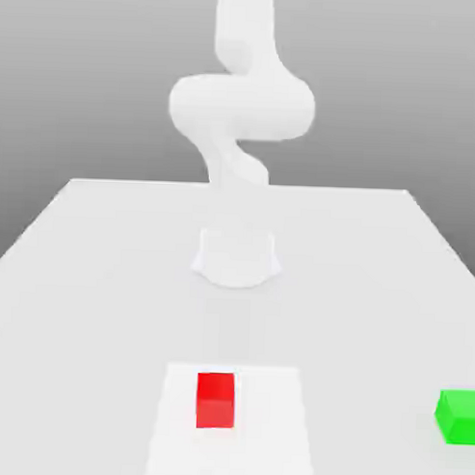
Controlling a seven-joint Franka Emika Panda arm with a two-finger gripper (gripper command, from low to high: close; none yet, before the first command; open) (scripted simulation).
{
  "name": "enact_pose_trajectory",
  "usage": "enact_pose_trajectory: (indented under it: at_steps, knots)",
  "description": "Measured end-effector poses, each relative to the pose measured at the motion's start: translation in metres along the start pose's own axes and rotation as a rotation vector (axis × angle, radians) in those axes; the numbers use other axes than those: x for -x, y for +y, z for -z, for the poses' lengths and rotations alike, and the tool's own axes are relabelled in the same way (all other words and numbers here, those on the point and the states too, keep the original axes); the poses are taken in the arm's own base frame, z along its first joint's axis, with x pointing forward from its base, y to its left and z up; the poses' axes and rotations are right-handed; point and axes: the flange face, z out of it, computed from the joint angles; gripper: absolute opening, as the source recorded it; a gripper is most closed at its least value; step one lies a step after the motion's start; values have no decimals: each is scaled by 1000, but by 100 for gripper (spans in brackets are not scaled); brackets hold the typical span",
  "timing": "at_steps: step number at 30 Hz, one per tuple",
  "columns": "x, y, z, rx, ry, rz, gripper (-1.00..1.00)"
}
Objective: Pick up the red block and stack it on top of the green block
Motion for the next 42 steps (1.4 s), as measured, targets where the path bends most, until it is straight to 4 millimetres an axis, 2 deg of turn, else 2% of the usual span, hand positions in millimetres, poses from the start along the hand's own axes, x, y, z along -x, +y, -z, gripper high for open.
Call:
enact_pose_trajectory:
  at_steps: [5, 10, 15, 19, 21, 26, 27, 33, 35, 40, 42]
  knots:
    - [22, 29, -121, 134, -123, 15, 0]
    - [61, 77, -220, 257, -245, 27, 0]
    - [116, 139, -297, 374, -373, 37, 0]
    - [166, 194, -340, 463, -478, 42, 0]
    - [185, 213, -357, 487, -508, 44, 0]
    - [212, 240, -395, 495, -517, 44, 0]
    - [216, 244, -400, 495, -517, 45, -100]
    - [217, 245, -402, 495, -517, 45, -100]
    - [212, 240, -395, 495, -518, 45, -100]
    - [191, 217, -359, 495, -518, 46, -100]
    - [205, 187, -358, 492, -526, 78, -100]
